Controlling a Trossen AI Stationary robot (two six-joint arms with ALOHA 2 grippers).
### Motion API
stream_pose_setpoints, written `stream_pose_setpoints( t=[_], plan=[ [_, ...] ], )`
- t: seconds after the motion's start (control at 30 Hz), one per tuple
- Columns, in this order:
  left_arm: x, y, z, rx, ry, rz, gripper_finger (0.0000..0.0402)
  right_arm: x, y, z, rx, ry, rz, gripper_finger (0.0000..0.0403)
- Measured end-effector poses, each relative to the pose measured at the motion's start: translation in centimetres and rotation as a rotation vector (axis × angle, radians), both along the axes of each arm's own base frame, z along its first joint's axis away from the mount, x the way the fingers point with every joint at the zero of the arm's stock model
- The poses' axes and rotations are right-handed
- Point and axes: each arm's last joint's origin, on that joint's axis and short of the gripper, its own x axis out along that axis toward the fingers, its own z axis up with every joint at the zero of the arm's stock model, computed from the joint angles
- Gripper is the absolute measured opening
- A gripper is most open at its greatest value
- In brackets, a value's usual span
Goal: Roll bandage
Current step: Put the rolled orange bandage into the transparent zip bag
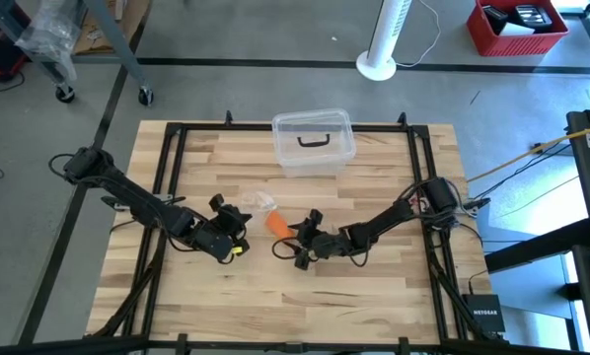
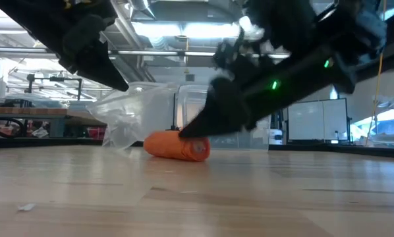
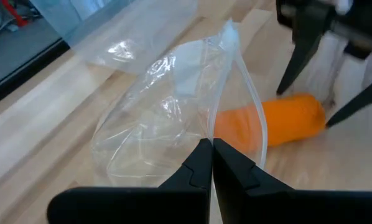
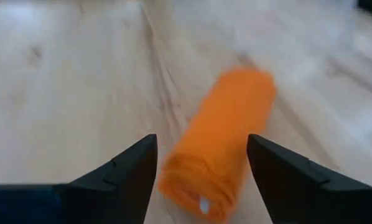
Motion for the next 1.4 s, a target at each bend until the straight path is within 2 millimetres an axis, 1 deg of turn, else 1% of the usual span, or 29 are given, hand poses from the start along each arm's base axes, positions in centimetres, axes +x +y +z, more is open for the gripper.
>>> stream_pose_setpoints(
  t=[0.1,0.23,0.3,0.47,0.63,0.73,0.8,0.93,1.03,1.1,1.17,1.33,1.4],
  plan=[
    [0.1,0.2,0.0,0.001,0.001,0.007,0.0000,0.5,-0.3,-1.1,0.011,0.027,-0.006,0.0250],
    [0.0,0.1,0.0,0.001,0.003,0.006,0.0000,0.9,-0.6,-1.4,0.012,0.044,-0.011,0.0247],
    [0.0,0.1,0.0,-0.004,0.000,0.009,0.0000,0.8,-0.8,-1.5,0.008,0.057,-0.019,0.0235],
    [0.0,0.1,0.0,-0.005,0.000,0.010,0.0000,0.8,-1.5,-1.8,0.004,0.097,-0.027,0.0175],
    [0.0,0.1,0.0,-0.006,0.000,0.009,0.0000,0.9,-1.4,-1.6,-0.021,0.095,-0.017,0.0106],
    [0.0,0.1,0.0,-0.011,-0.002,0.014,0.0000,0.3,-0.8,-0.8,-0.066,0.128,0.008,0.0071],
    [0.0,0.1,-0.1,-0.008,0.001,0.013,0.0000,-0.3,-0.3,0.6,-0.088,0.158,0.022,0.0057],
    [0.0,0.2,-0.1,-0.008,0.001,0.013,0.0000,-1.3,1.3,4.5,-0.110,0.100,0.089,0.0056],
    [0.0,0.2,-0.1,-0.011,-0.001,0.014,0.0000,-1.5,2.3,6.4,-0.158,0.020,0.149,0.0060],
    [0.0,0.1,0.0,-0.011,-0.002,0.014,0.0000,-1.2,2.5,7.4,-0.184,-0.061,0.162,0.0060],
    [0.1,0.1,0.0,-0.016,-0.010,0.015,0.0000,-0.9,2.1,7.9,-0.197,-0.107,0.152,0.0057],
    [0.2,0.0,0.1,-0.029,-0.033,0.016,0.0000,0.0,0.0,7.4,-0.192,-0.097,0.109,0.0058],
    [0.2,0.0,0.1,-0.038,-0.039,0.024,0.0000,0.2,-0.4,7.1,-0.187,-0.085,0.111,0.0060]
  ],
)
